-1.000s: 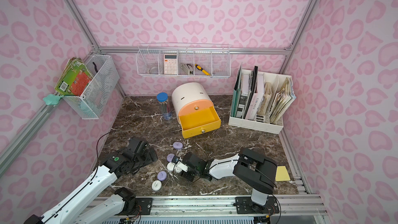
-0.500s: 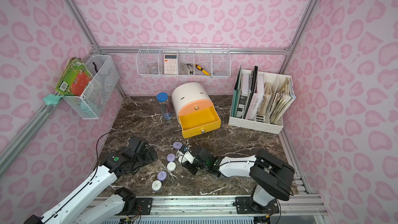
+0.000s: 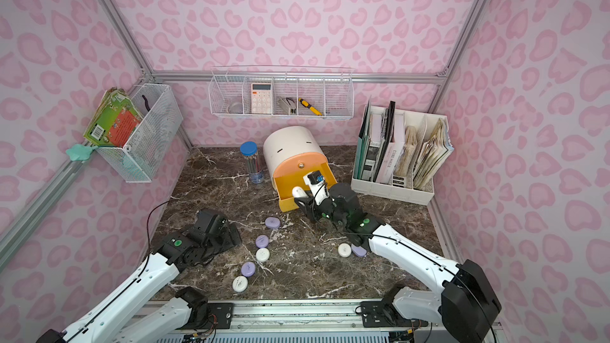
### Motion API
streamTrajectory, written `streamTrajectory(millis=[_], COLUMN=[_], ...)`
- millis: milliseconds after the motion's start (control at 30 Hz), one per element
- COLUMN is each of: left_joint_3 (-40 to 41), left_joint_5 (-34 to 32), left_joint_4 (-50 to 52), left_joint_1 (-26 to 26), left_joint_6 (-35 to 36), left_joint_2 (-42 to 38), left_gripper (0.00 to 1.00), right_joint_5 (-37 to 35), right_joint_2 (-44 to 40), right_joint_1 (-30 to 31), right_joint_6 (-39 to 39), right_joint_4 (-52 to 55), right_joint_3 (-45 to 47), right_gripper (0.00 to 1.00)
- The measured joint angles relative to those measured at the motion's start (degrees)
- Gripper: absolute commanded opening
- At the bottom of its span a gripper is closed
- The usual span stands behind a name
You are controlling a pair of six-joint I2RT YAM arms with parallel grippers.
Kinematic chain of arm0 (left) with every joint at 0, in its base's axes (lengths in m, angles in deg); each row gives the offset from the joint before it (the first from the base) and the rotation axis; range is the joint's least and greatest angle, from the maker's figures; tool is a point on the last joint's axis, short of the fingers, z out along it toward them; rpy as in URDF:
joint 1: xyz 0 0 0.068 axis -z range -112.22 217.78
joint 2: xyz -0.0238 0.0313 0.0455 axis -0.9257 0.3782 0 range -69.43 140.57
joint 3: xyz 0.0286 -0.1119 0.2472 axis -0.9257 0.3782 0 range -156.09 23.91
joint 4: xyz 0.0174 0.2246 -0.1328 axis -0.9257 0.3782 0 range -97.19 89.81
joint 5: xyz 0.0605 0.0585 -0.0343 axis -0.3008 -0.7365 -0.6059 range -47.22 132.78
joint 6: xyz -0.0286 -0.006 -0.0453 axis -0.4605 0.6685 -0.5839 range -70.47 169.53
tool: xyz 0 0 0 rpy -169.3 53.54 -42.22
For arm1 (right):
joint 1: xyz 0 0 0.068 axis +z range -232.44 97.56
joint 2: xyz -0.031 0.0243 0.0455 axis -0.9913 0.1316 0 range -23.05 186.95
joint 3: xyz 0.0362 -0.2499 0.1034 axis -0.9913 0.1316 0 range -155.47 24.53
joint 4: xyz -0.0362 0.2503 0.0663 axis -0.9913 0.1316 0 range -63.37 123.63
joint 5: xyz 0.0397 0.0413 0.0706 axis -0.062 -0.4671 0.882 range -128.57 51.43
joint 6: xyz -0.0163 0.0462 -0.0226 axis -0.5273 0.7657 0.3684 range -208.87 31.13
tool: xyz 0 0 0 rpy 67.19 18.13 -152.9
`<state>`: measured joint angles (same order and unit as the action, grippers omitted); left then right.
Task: Put the bluetooth earphones in the drawer according to color
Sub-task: Place the bluetooth earphone in the drawer.
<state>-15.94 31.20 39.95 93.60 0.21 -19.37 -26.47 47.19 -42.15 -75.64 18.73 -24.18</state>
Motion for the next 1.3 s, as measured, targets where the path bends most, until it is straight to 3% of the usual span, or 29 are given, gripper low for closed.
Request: streamTrajectory(millis=[200, 467, 667, 1100, 1300], left_joint_3=[-0.4, -0.9, -0.9, -0.9, -0.9], left_joint_5=[0.3, 0.6, 0.6, 1.5, 1.9], left_joint_4=[-0.7, -1.8, -1.8, -1.9, -1.4], left_joint_1=[0.0, 0.0, 0.0, 0.0, 0.0], left_joint_6=[0.0, 0.0, 0.0, 0.2, -0.3], left_joint_2=[1.0, 0.9, 0.3, 1.0, 0.9], left_gripper=[0.99, 0.99, 0.99, 0.99, 0.99], right_joint_5=[-0.4, -3.9, -5.6, -5.4, -4.6], right_joint_2=[5.9, 17.5, 22.9, 27.3, 25.6], right_joint_1=[-8.4, -12.2, -13.1, -13.2, -13.2], right_joint_6=[-0.1, -2.9, -4.2, -5.6, -5.5], right_joint_4=[7.9, 15.7, 20.0, 22.0, 23.5], right_joint_3=[-10.4, -22.0, -24.8, -27.7, -28.2], right_gripper=[0.31, 0.31, 0.33, 0.57, 0.61])
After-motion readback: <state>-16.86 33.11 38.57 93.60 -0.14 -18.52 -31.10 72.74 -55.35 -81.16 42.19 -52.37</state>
